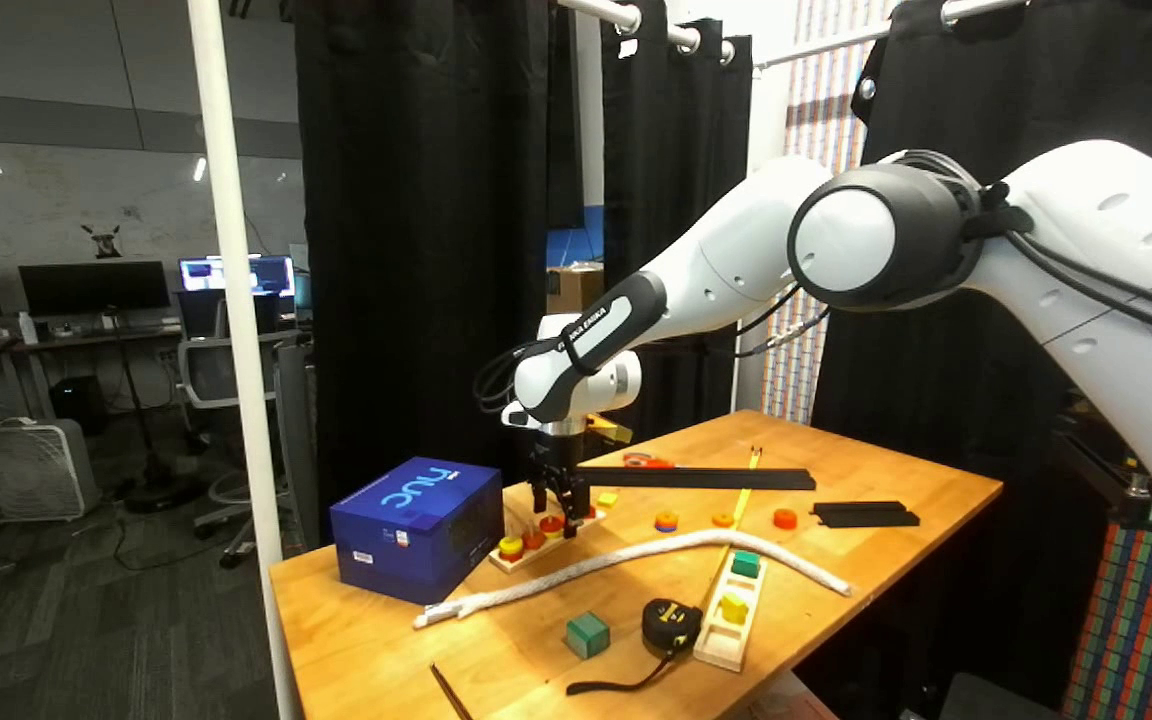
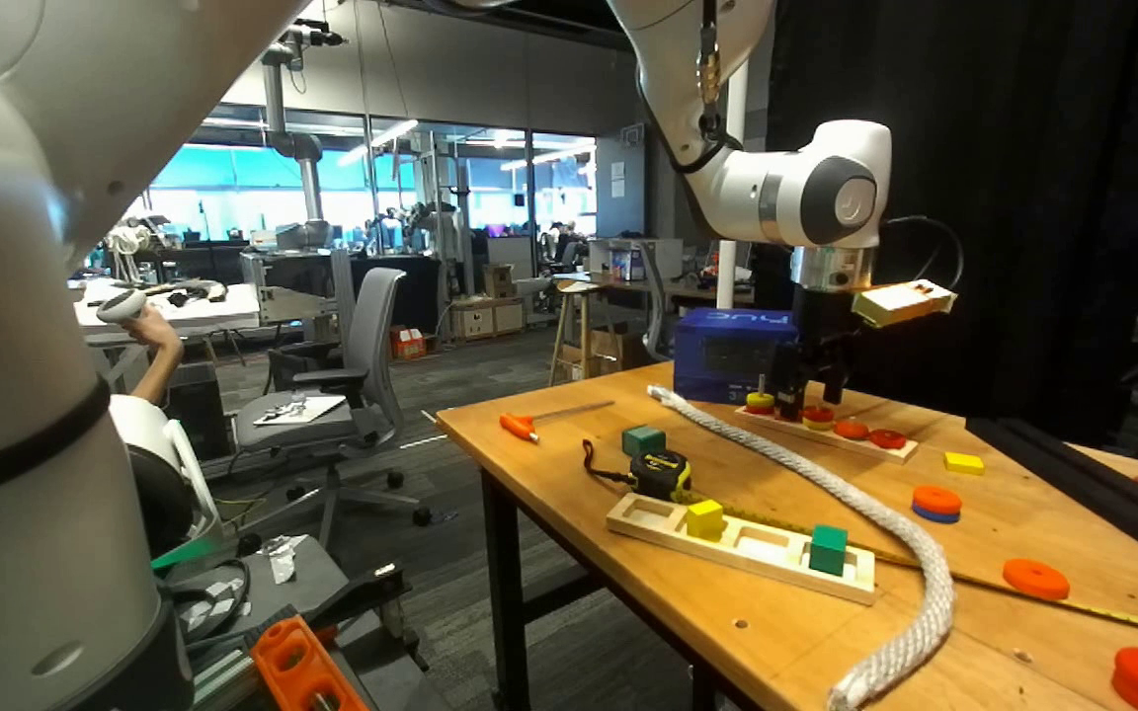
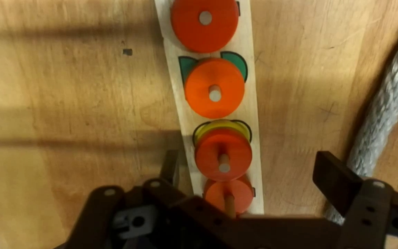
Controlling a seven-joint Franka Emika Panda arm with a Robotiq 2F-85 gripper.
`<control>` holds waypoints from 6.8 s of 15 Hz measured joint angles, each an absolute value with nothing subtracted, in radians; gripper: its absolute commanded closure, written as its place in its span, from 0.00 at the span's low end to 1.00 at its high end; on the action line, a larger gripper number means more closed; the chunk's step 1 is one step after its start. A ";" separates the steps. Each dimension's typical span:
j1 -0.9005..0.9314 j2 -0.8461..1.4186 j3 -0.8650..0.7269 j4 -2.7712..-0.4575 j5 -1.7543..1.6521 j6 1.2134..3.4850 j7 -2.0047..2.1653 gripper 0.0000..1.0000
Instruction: Pick up the yellow and orange circles from the wooden object then put them on the table.
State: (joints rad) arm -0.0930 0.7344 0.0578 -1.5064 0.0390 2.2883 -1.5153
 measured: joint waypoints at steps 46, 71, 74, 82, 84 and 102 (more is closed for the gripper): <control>-0.152 0.569 0.027 -1.514 -0.053 2.094 -1.396 0.74; -0.229 0.550 0.030 -1.733 0.134 2.067 -1.392 0.74; -0.236 0.550 0.030 -1.750 0.144 2.069 -1.394 0.74; -0.258 0.544 0.030 -1.802 0.165 2.087 -1.406 0.74; -0.260 0.538 0.030 -1.815 0.175 2.089 -1.410 0.33; -0.214 0.314 0.033 -1.914 0.183 2.086 -1.290 0.00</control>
State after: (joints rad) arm -0.2136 0.3140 0.0327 -1.9141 0.1826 2.0864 -1.2896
